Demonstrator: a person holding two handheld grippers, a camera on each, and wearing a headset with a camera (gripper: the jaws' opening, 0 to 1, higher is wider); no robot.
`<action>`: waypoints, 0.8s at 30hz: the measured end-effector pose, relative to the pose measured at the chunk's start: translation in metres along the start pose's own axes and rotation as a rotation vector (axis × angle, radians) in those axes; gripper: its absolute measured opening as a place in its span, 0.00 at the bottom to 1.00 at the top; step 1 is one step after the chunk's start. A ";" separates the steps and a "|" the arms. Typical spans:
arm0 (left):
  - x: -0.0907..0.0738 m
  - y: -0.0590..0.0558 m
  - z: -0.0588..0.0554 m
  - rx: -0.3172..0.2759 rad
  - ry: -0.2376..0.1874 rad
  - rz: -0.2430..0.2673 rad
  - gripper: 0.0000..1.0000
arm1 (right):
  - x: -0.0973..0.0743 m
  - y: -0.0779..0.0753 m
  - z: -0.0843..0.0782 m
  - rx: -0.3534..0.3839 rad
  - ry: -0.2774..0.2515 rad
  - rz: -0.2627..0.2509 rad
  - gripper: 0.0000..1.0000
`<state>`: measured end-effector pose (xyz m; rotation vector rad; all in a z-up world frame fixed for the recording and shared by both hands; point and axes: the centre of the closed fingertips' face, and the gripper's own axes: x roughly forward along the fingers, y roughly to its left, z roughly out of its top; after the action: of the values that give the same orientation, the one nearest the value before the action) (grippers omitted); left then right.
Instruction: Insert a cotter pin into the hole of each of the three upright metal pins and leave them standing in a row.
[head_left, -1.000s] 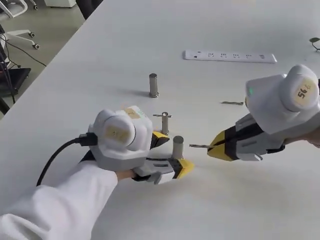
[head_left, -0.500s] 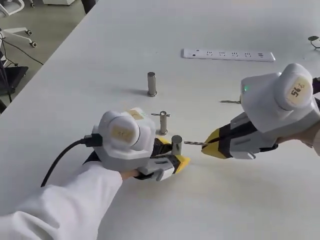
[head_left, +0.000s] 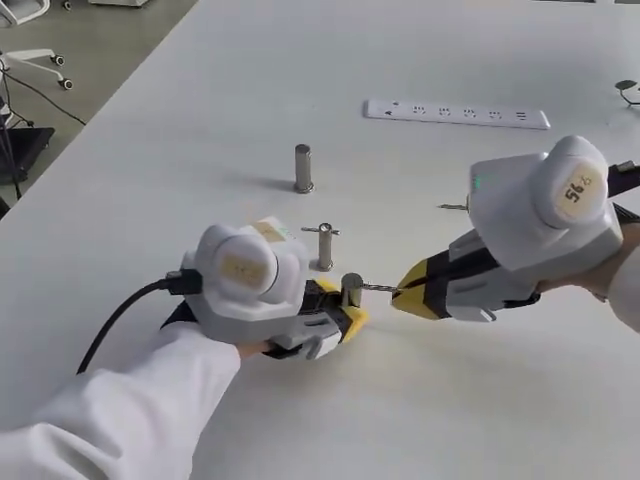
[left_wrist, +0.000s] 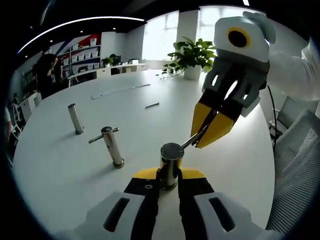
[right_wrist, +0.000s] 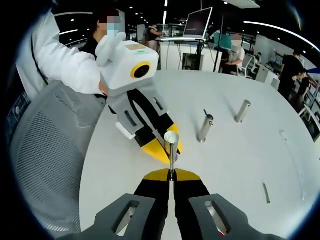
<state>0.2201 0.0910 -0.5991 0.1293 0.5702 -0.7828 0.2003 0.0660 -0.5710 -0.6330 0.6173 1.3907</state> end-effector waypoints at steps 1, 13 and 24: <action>0.000 0.000 0.000 -0.002 -0.001 0.000 0.12 | 0.001 0.000 0.001 -0.002 0.000 -0.001 0.00; 0.002 0.001 -0.003 -0.042 0.015 0.022 0.12 | 0.009 0.000 0.008 0.031 0.022 -0.045 0.00; 0.003 0.001 -0.007 -0.036 0.034 0.026 0.12 | 0.013 0.003 0.019 0.047 0.016 -0.063 0.00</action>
<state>0.2198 0.0923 -0.6062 0.1167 0.6132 -0.7453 0.1990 0.0890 -0.5675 -0.6219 0.6361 1.3094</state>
